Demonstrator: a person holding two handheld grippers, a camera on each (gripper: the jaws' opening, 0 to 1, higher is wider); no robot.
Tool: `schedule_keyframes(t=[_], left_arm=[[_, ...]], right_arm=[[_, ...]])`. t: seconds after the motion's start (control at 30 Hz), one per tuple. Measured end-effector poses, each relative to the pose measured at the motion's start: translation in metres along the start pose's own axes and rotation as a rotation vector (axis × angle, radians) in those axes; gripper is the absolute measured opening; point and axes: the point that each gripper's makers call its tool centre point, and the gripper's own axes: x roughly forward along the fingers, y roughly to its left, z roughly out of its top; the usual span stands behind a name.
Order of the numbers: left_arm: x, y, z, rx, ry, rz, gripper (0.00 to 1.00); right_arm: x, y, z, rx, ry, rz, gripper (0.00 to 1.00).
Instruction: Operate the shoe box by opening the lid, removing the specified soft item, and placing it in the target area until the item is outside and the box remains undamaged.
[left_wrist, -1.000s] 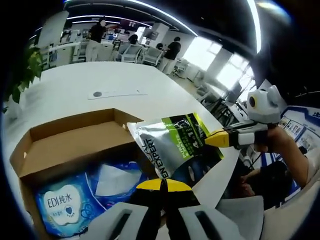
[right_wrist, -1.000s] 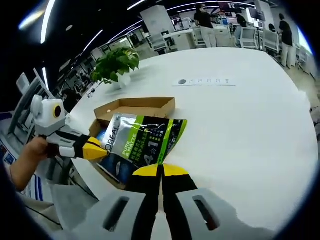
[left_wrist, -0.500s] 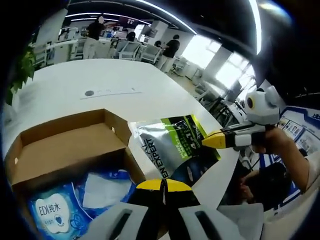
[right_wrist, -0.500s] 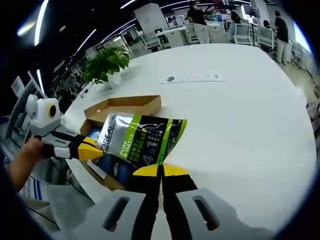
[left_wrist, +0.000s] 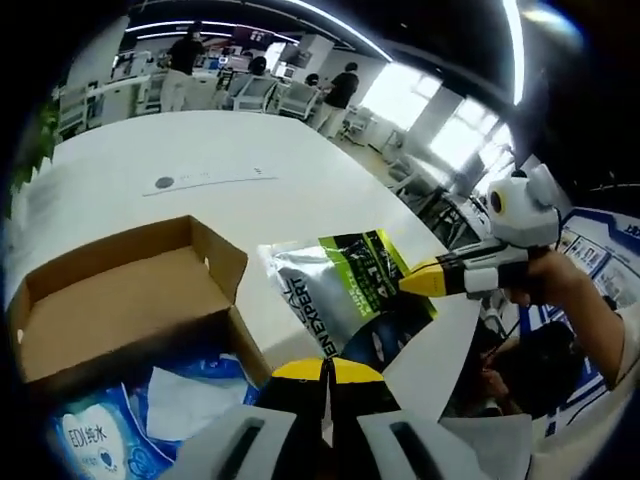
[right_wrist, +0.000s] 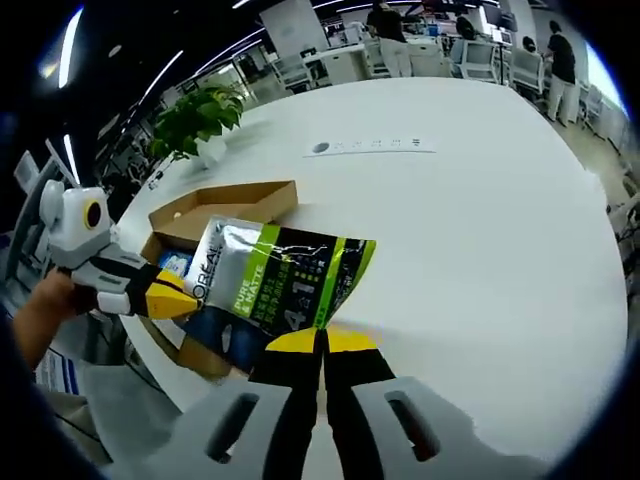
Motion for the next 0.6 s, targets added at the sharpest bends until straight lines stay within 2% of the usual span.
schedule_keyframes(t=[0.27, 0.6], left_arm=[[0.015, 0.003, -0.002, 0.029, 0.05, 0.007, 0.0], [0.038, 0.014, -0.002, 0.078, 0.14, 0.048, 0.0]], right_arm=[[0.008, -0.012, -0.008, 0.009, 0.027, -0.014, 0.0], [0.023, -0.026, -0.005, 0.008, 0.041, -0.035, 0.0]])
